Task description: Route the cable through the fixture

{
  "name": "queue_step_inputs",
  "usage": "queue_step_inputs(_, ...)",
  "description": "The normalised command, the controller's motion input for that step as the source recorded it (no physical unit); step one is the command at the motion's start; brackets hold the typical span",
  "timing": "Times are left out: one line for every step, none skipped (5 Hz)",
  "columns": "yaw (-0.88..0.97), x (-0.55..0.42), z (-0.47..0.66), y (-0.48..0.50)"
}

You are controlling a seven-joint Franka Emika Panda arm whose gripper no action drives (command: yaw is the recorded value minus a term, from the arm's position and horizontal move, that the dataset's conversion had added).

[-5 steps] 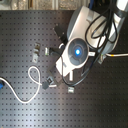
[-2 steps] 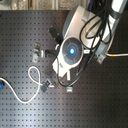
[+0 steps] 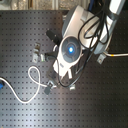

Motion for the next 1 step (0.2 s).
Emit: queue_step_inputs(-0.13, -0.007, 0.00, -0.006)
